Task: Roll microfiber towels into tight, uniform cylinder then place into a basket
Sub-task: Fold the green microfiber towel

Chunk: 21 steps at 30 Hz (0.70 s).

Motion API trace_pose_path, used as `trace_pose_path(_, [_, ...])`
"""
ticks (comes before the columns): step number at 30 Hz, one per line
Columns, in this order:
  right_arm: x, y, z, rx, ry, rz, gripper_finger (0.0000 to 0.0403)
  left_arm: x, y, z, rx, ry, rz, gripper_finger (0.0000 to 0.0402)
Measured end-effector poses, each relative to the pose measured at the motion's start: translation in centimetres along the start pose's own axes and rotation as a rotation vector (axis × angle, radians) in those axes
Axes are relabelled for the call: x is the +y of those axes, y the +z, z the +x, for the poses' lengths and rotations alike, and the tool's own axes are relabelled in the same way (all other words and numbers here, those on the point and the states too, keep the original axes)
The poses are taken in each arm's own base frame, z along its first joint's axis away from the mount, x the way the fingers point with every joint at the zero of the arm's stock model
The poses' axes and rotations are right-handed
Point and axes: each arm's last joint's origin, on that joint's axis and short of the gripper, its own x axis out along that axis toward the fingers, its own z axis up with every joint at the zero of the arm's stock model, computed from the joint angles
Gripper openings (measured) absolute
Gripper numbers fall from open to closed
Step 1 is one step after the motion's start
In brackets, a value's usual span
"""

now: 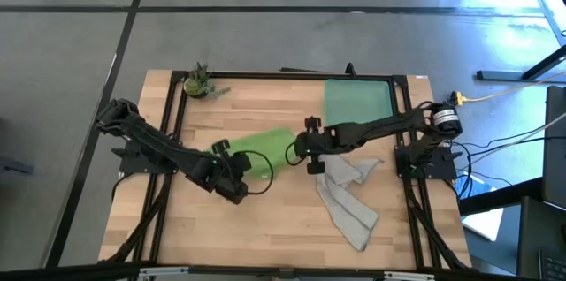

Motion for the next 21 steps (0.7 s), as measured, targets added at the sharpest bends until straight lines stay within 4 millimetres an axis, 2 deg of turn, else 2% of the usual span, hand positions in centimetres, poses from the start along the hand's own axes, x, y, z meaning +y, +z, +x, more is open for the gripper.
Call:
trace_pose_path(5, [-1.9,2.4,-2.7,-0.019,-0.076,-0.025,0.0001,1.6,2.3,-1.6,-0.034,0.107,0.025,0.0])
trace_pose_path(14, [-6.6,6.1,-8.1,-0.072,-0.213,-0.043,0.0,5.6,5.6,-4.6,-0.046,0.306,0.032,0.0])
trace_pose_path(21, [-9.6,7.3,-11.4,-0.111,-0.263,-0.037,0.0,8.6,7.8,-7.0,-0.101,0.433,0.002,0.0])
